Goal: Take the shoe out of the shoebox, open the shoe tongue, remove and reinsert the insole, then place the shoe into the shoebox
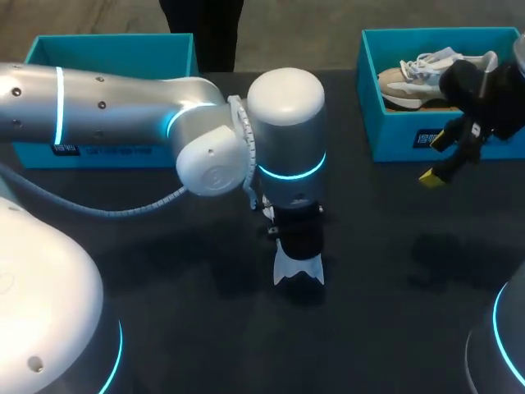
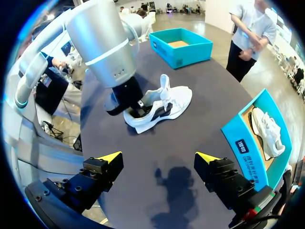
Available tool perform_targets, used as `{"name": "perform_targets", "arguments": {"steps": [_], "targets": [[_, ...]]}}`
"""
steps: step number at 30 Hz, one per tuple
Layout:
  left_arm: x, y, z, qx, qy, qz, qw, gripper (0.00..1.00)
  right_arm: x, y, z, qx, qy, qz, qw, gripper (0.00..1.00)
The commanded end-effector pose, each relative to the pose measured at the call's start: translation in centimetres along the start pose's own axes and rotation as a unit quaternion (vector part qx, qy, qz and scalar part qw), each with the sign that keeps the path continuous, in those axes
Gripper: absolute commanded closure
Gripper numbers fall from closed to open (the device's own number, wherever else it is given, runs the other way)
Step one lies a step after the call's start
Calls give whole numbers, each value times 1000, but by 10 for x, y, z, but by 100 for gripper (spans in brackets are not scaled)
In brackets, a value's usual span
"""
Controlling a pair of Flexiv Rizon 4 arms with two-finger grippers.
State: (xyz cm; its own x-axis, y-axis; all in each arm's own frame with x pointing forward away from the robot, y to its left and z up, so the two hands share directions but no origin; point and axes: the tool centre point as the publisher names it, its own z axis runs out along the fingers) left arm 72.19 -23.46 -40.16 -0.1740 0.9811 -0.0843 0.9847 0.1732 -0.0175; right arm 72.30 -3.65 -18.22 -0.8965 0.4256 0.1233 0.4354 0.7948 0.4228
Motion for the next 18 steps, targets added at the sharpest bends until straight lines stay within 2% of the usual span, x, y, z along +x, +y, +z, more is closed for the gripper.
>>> {"name": "perform_targets", "arguments": {"steps": [1, 5, 11, 18], "targets": [[-5, 2, -1, -8, 7, -3, 1000, 100, -1, 1, 1, 2, 1, 1, 1000, 0], [-5, 7, -15, -16, 1, -13, 1000, 100, -1, 1, 1, 2, 1, 1, 1000, 0], [-1, 19, -37, -48, -12, -14, 999, 100, -1, 1, 1, 2, 1, 1, 1000, 0], [-5, 31, -46, -94, 4, 24, 995, 100, -1, 1, 1, 2, 1, 1, 1000, 0]]}}
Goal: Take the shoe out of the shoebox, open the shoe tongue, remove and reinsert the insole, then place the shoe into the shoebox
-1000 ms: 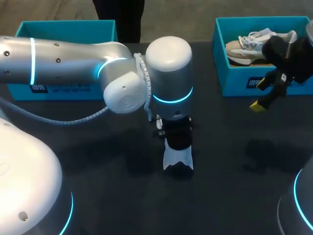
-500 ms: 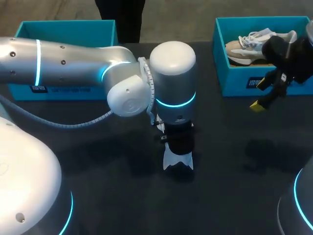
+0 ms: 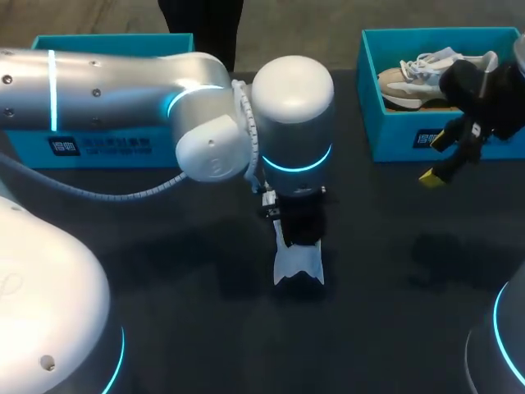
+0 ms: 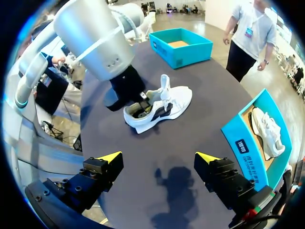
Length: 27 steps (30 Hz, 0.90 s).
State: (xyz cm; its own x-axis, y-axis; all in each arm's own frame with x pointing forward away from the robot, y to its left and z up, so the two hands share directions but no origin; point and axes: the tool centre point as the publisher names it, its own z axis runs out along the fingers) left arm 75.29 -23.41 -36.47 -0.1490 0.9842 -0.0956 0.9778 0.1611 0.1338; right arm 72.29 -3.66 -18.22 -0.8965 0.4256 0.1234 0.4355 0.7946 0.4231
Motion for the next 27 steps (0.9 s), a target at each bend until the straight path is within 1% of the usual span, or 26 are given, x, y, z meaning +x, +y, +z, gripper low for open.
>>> {"name": "perform_targets", "arguments": {"steps": [1, 3, 4, 5, 6, 7, 8, 9, 11, 19, 20, 21, 22, 24, 25, 26, 27], "targets": [[3, 4, -9, -21, 4, 16, 1000, 100, -1, 1, 1, 2, 1, 1, 1000, 0], [2, 7, -11, -41, 11, 26, 999, 100, -1, 1, 1, 2, 1, 1, 1000, 0], [0, 8, -13, -43, 7, 24, 999, 100, -1, 1, 1, 2, 1, 1, 1000, 0], [-1, 9, -13, -57, 18, 34, 998, 100, -1, 1, 1, 2, 1, 1, 1000, 0], [-1, 10, -13, -52, 14, 33, 998, 100, -1, 1, 1, 2, 1, 1, 1000, 0], [-3, 12, -15, -69, 18, 38, 997, 100, -1, 1, 1, 2, 1, 1, 1000, 0], [-3, 13, -15, -63, 9, 33, 997, 100, -1, 1, 1, 2, 1, 1, 1000, 0], [-3, 15, -15, -74, 18, 39, 996, 100, -1, 1, 1, 2, 1, 1, 1000, 0], [-3, 19, -14, -80, 21, 43, 996, 100, -1, 1, 1, 2, 1, 1, 1000, 0], [-3, 30, -8, -77, 27, 44, 996, 100, -1, 1, 1, 2, 1, 1, 1000, 0], [-3, 31, -7, -77, 27, 44, 996, 96, -1, 1, 1, 2, 1, 1, 1000, 0], [-3, 33, -6, -77, 28, 44, 996, 83, -1, 1, 1, 2, 1, 1, 1000, 0], [-4, 33, -6, -74, 28, 45, 996, 64, -1, 1, 1, 2, 1, 1, 1000, 0], [-4, 34, -5, -73, 26, 47, 996, 50, -1, 1, 1, 2, 1, 1, 1000, 0], [-5, 34, -4, -71, 29, 46, 996, 21, -1, 1, 1, 2, 1, 1, 1000, 0], [-5, 34, -4, -71, 27, 45, 996, 0, -1, 1, 1, 2, 1, 1, 1000, 0], [-5, 34, -4, -70, 27, 45, 996, 0, -1, 1, 1, 2, 1, 1, 1000, 0]]}}
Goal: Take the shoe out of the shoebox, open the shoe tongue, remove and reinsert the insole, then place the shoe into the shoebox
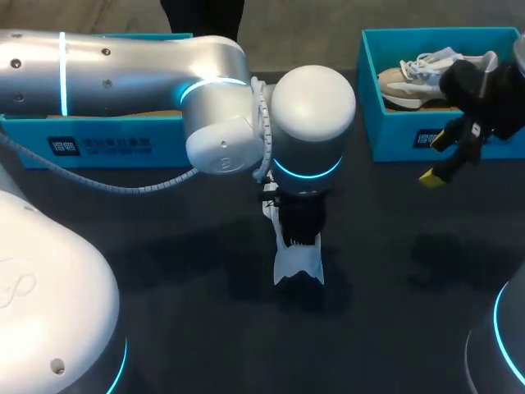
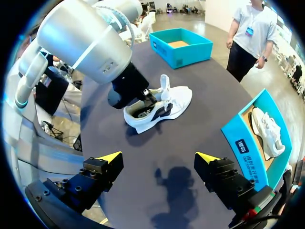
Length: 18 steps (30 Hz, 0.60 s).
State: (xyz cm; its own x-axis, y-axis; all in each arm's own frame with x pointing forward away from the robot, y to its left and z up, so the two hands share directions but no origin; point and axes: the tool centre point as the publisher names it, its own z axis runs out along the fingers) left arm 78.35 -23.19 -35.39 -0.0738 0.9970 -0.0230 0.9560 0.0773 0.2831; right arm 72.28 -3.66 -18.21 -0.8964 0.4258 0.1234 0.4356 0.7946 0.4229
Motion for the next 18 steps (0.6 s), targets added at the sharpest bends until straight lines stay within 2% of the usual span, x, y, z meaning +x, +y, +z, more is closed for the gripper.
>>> {"name": "perform_targets", "arguments": {"steps": [1, 10, 18], "targets": [[-1, 3, 3, 3, -1, 0, 1000, 0, -1, 1, 1, 2, 1, 0, 1000, 0], [0, 6, -8, 0, -11, -4, 1000, 0, -1, 1, 1, 2, 1, 0, 1000, 0], [3, 0, -6, 9, -12, 3, 1000, 0, -1, 1, 1, 2, 1, 0, 1000, 0]]}}
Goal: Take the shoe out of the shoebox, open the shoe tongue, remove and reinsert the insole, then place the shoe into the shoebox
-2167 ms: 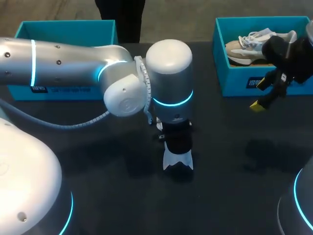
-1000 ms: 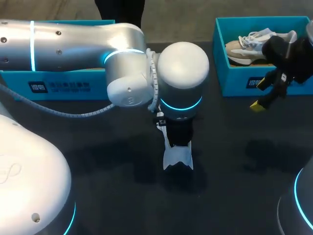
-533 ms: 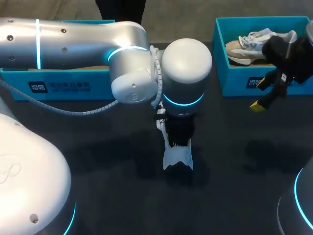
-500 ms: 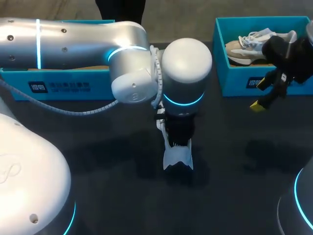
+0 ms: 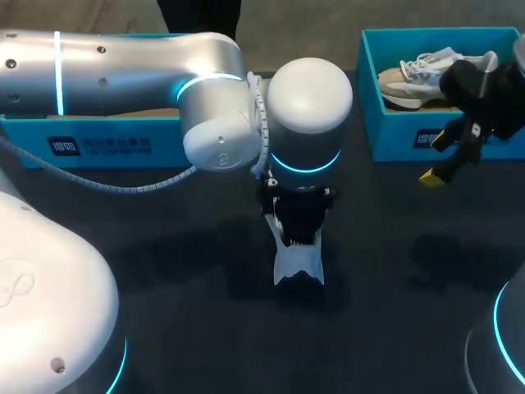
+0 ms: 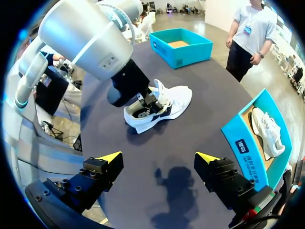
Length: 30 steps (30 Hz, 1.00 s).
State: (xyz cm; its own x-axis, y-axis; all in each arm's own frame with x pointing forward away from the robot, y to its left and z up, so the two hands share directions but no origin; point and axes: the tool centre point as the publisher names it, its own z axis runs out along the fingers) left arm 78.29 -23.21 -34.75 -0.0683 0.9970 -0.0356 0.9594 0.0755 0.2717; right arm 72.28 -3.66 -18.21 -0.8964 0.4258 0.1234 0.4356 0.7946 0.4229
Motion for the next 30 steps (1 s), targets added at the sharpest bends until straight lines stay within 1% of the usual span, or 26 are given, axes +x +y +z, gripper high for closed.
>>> {"name": "perform_targets", "arguments": {"steps": [1, 5, 13, 18, 25, 30], "targets": [[3, -2, 0, 5, -5, 2, 1000, 0, -1, 1, 1, 2, 1, 0, 1000, 0], [4, 0, -2, 6, -4, 3, 1000, 0, -1, 1, 1, 2, 1, 0, 1000, 0], [-1, 20, -17, -3, -14, 4, 1000, 0, -1, 1, 1, 2, 1, 0, 1000, 0], [0, 30, -23, -7, -15, 7, 1000, 0, -1, 1, 1, 2, 1, 0, 1000, 0], [5, 56, -39, -31, -9, 12, 999, 0, -1, 1, 1, 2, 1, 0, 1000, 0], [7, 72, -45, -36, -8, 13, 999, 0, -1, 1, 1, 2, 1, 0, 1000, 0]]}}
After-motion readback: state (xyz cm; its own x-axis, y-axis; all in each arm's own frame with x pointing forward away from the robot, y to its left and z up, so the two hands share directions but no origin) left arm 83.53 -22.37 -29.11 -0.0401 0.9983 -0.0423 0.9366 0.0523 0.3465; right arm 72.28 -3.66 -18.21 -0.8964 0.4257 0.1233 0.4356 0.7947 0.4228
